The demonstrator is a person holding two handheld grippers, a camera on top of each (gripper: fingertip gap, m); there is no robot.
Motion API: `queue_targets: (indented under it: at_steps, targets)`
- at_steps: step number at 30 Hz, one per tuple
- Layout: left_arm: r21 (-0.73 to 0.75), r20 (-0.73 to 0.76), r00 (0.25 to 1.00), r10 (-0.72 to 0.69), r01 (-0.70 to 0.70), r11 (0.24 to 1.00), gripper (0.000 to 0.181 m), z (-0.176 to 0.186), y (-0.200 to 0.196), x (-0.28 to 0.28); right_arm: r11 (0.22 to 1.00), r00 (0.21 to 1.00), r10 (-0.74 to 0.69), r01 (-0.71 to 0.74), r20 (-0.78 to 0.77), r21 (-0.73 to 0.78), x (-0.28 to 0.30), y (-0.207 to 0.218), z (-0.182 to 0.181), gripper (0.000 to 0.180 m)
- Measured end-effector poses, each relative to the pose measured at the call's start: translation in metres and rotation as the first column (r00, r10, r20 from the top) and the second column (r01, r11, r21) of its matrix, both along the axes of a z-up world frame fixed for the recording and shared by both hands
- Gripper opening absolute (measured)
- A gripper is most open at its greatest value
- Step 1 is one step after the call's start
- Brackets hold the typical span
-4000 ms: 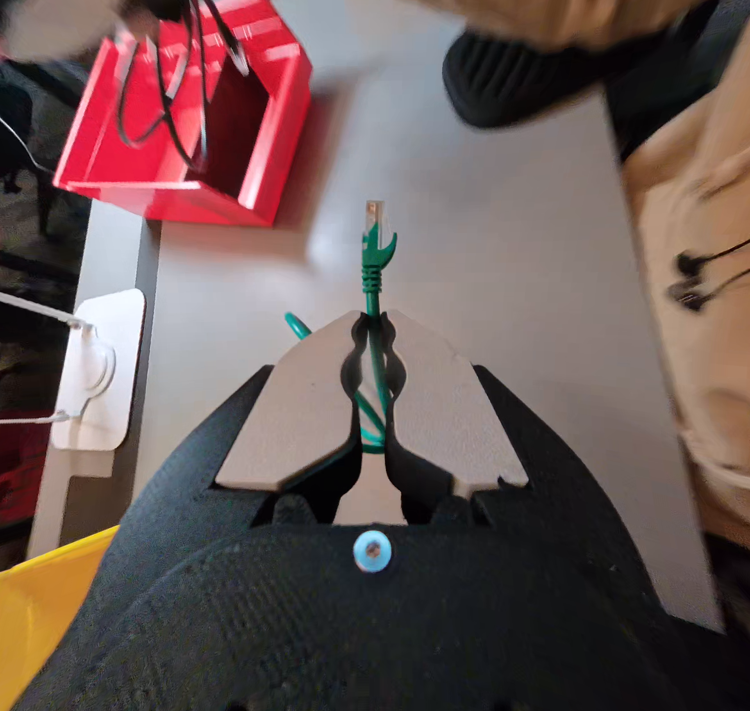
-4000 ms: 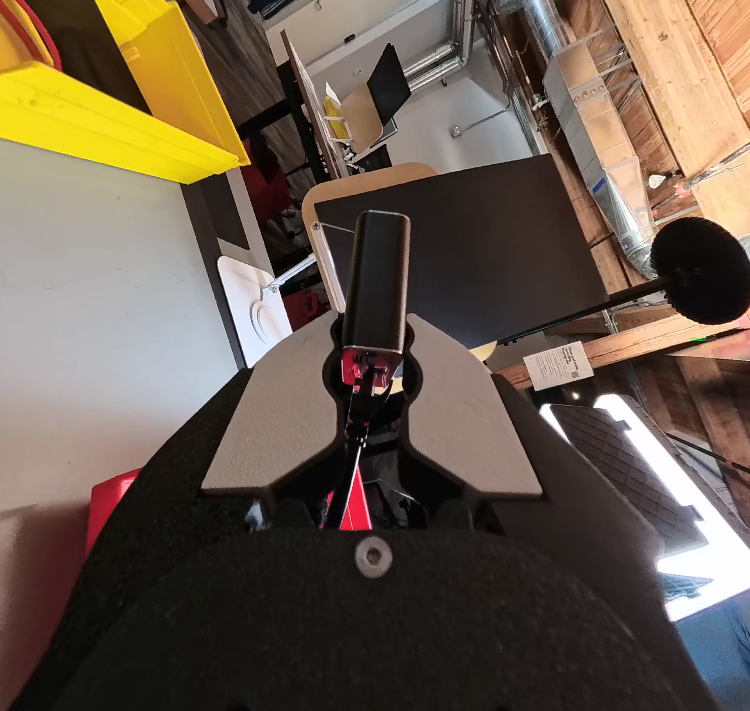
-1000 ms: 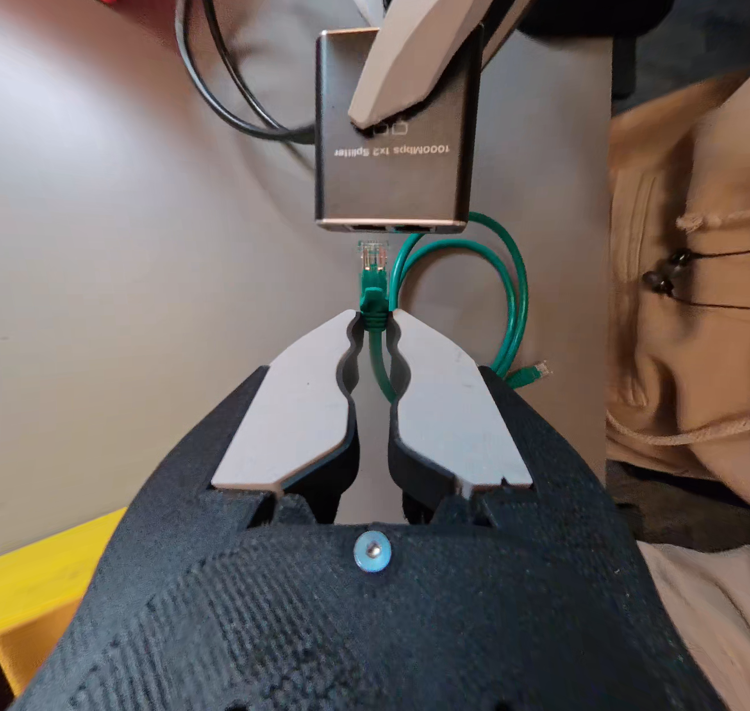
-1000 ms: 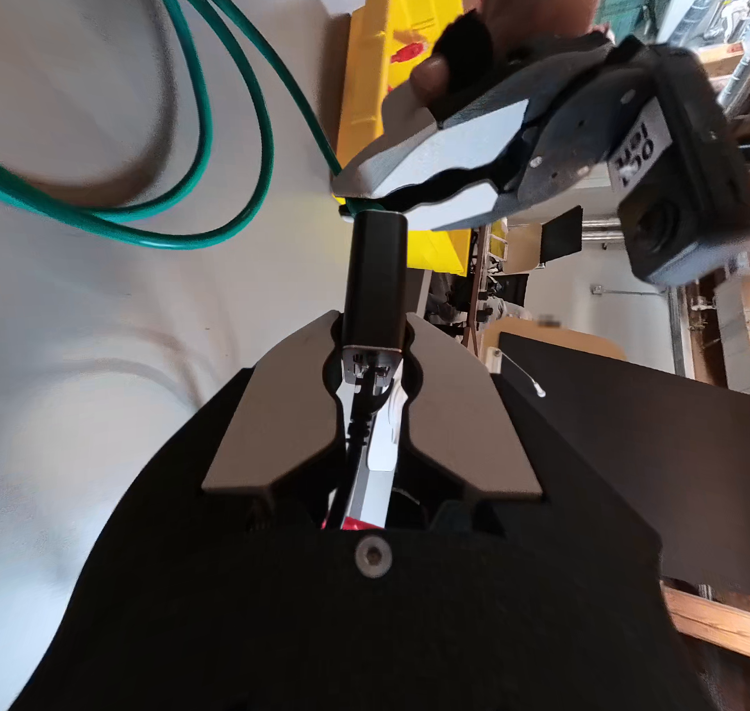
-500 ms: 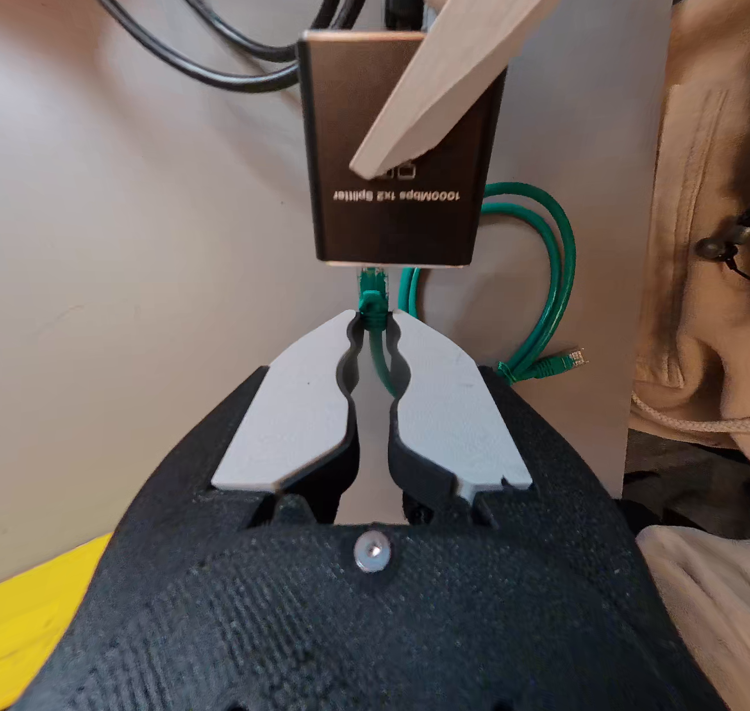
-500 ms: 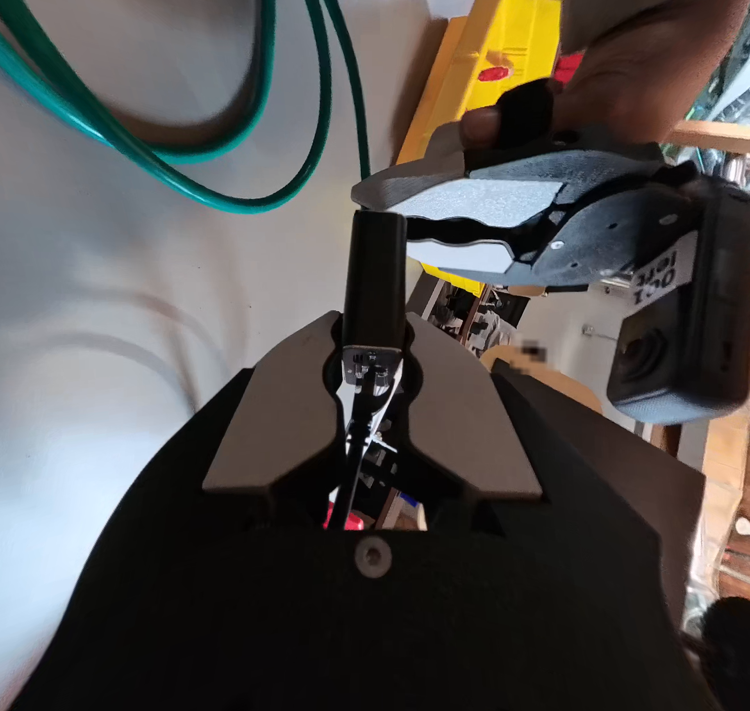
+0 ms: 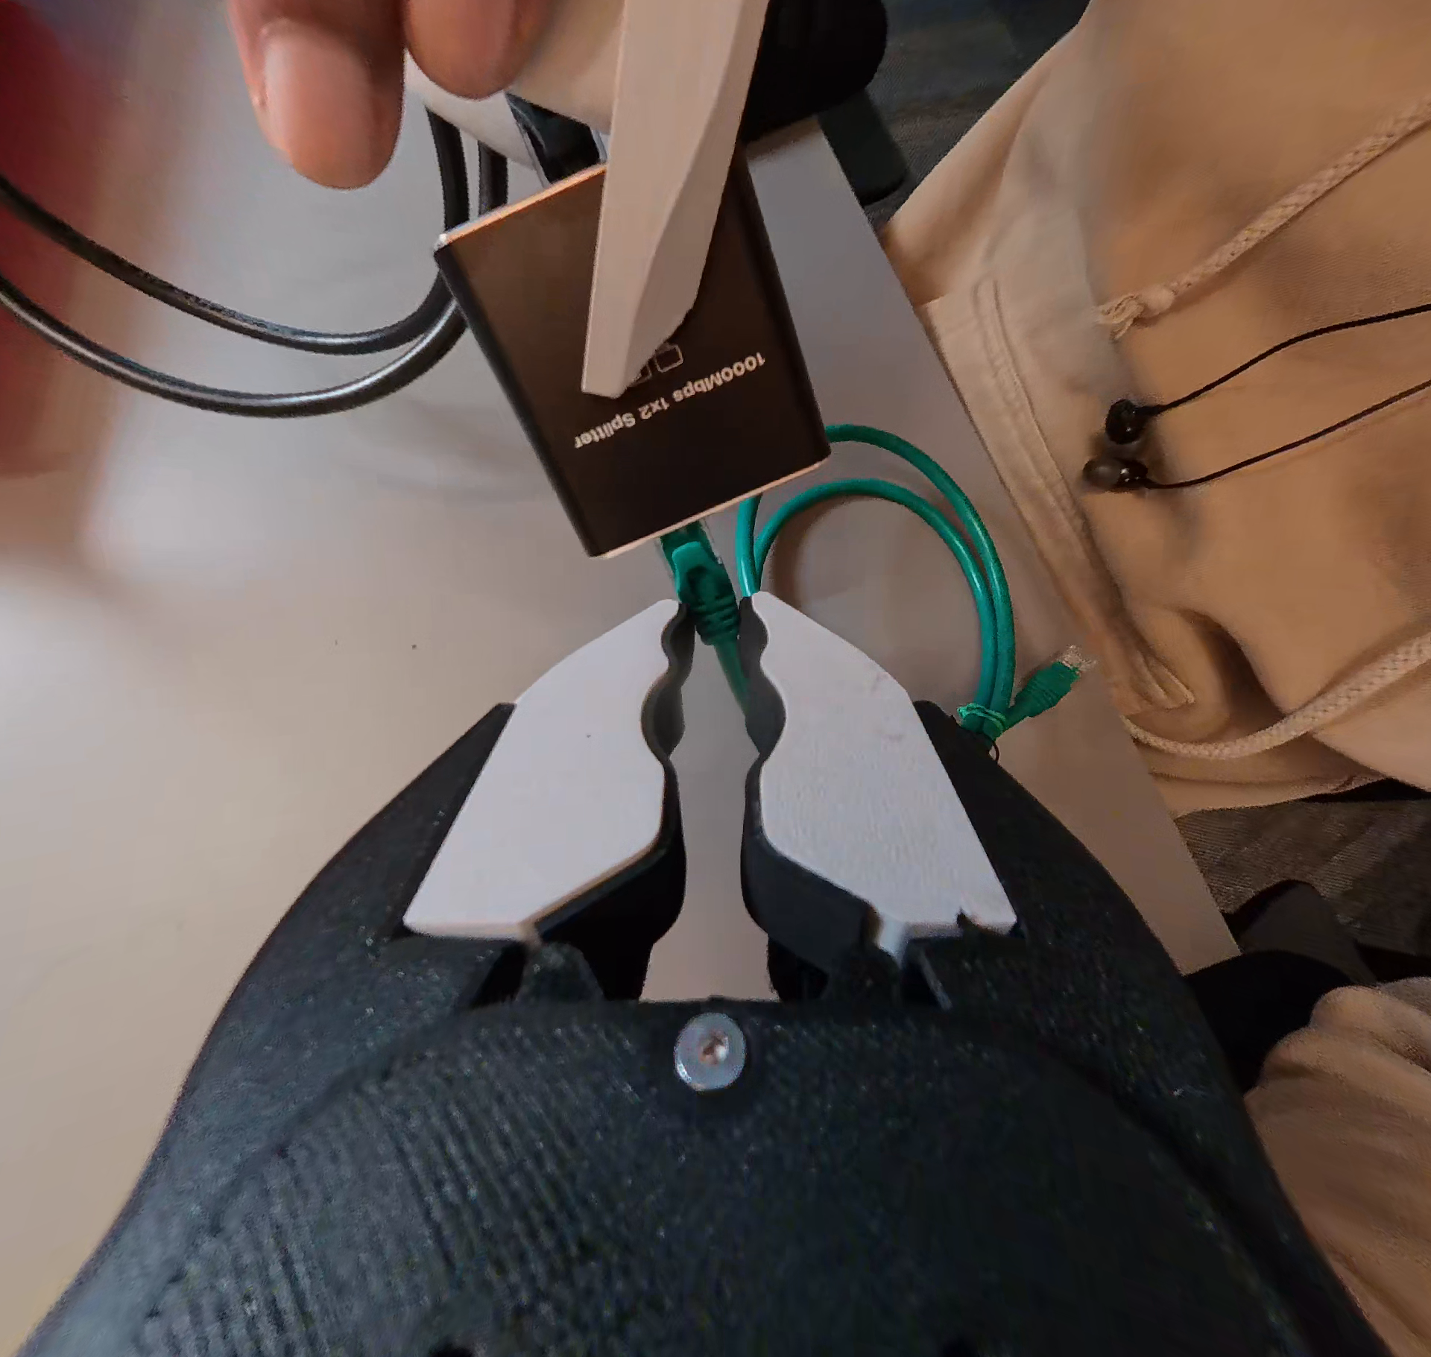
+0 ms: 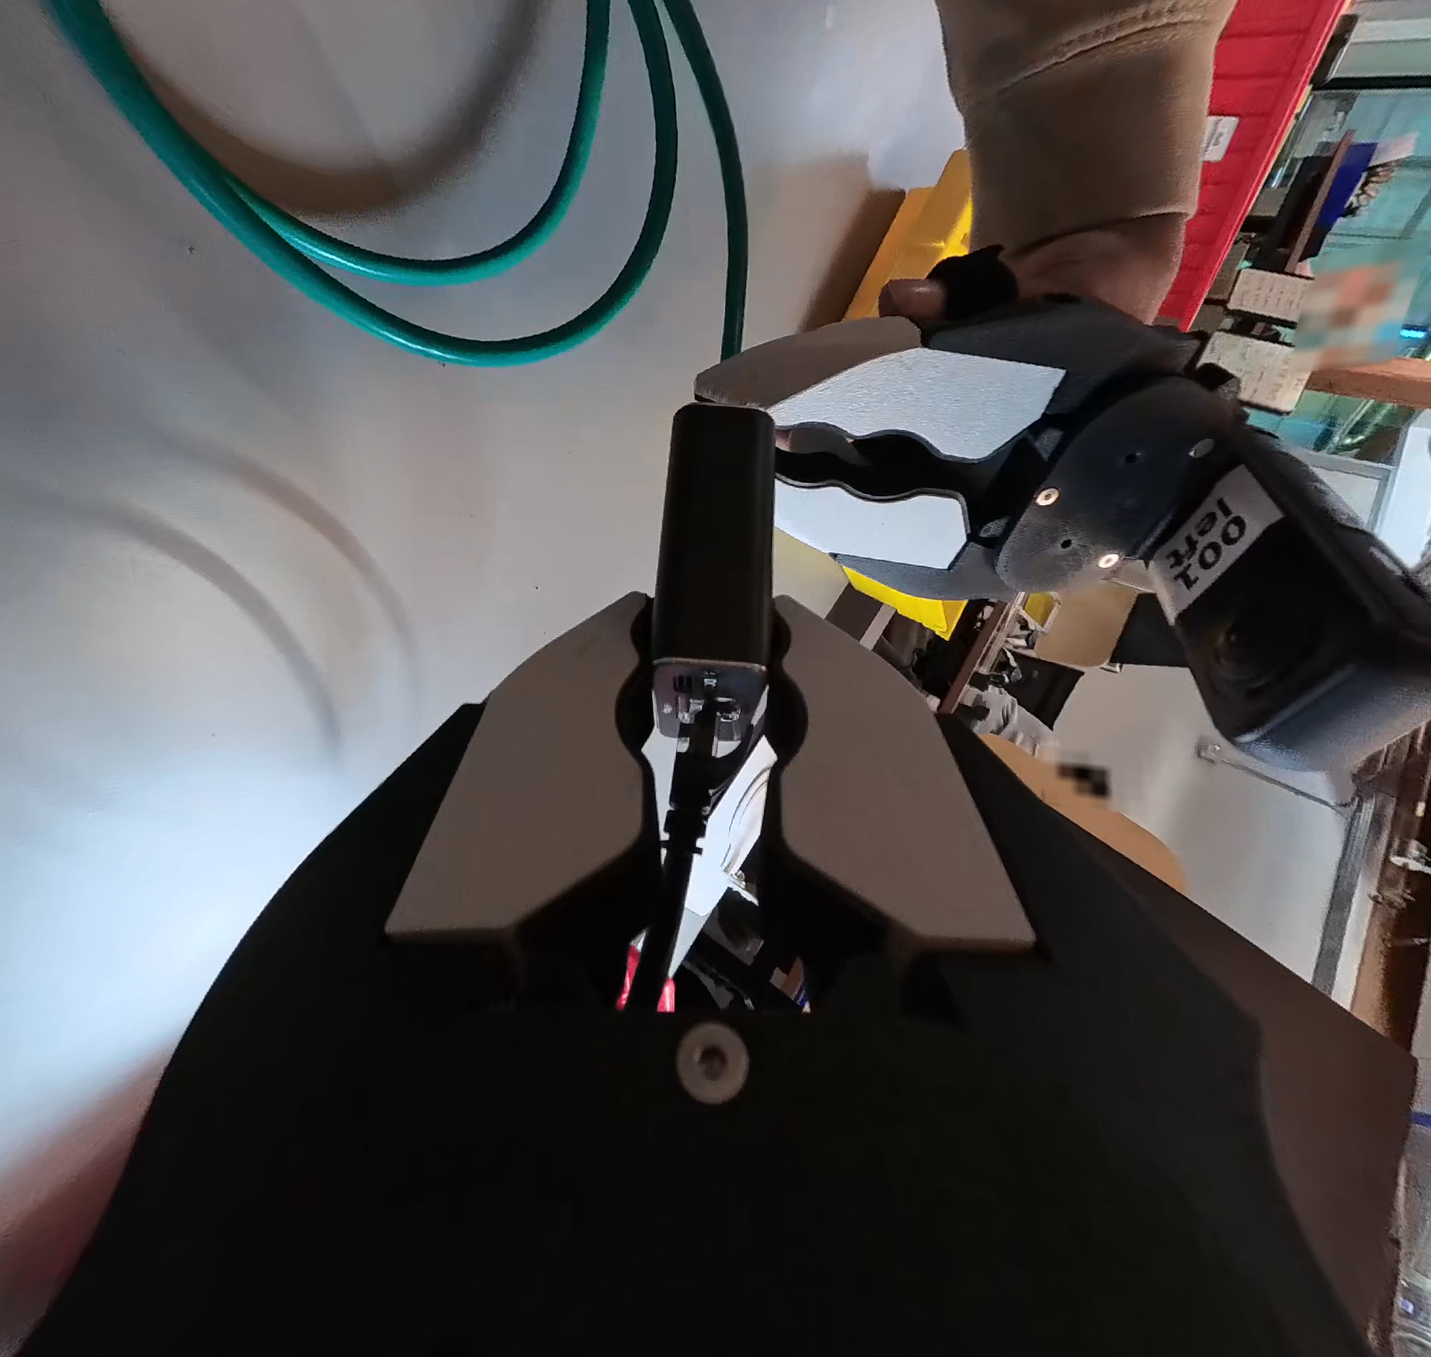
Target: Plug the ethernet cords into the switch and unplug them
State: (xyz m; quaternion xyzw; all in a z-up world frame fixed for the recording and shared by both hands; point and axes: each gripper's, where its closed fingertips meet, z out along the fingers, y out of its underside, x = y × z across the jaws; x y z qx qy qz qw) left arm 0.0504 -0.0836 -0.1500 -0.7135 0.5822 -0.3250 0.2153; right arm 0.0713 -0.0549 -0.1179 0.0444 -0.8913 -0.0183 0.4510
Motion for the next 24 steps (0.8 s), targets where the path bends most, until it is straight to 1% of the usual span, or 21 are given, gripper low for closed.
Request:
queue_targets:
  at_steps: [1,4,8,9,11,14,17,19,20,22,24]
  targets:
    - [0.002,0.009,1.0,-0.006,0.006,1.0,0.01,0.003,-0.001,0.002,1.0,1.0,0.004,-0.005,-0.004,-0.01,0.002,-0.001,0.002,0.025]
    - [0.014,0.045,0.999,-0.023,0.023,1.0,0.01,0.014,-0.006,0.008,0.999,0.999,0.014,-0.015,-0.03,-0.029,0.006,-0.006,0.01,0.025]
    - [0.006,0.064,0.998,0.004,-0.004,1.0,0.011,0.017,-0.005,0.007,1.0,0.999,0.008,-0.009,-0.037,-0.017,0.004,-0.005,0.013,0.025]
    - [0.006,0.047,0.999,0.025,-0.025,1.0,0.011,0.016,-0.002,0.004,1.0,0.999,-0.004,0.004,-0.034,0.008,0.002,-0.002,0.012,0.025]
    - [0.059,0.009,0.993,0.115,-0.116,0.992,0.011,0.014,0.012,-0.004,0.997,0.998,-0.041,0.044,-0.046,0.057,-0.006,0.011,0.015,0.025]
    - [0.179,0.045,0.965,0.259,-0.263,0.948,0.012,0.029,0.035,-0.023,0.994,0.987,-0.106,0.109,-0.122,0.017,-0.022,0.031,0.03,0.025]
    - [0.301,0.154,0.921,0.359,-0.389,0.871,0.027,0.061,0.052,-0.04,0.979,0.968,-0.185,0.168,-0.169,-0.111,-0.039,0.051,0.049,0.025]
    - [0.379,0.23,0.891,0.392,-0.453,0.807,0.034,0.084,0.058,-0.048,0.946,0.959,-0.233,0.187,-0.159,-0.264,-0.051,0.057,0.06,0.025]
    - [0.407,0.262,0.881,0.393,-0.47,0.783,0.035,0.094,0.058,-0.05,0.918,0.958,-0.247,0.184,-0.144,-0.351,-0.056,0.057,0.065,0.025]
    - [0.454,0.292,0.868,0.401,-0.495,0.741,0.038,0.106,0.059,-0.054,0.828,0.964,-0.258,0.186,-0.064,-0.528,-0.063,0.055,0.069,0.025]
    - [0.495,0.289,0.861,0.419,-0.509,0.704,0.04,0.11,0.06,-0.057,0.719,0.978,-0.207,0.169,0.025,-0.675,-0.067,0.045,0.067,0.025]
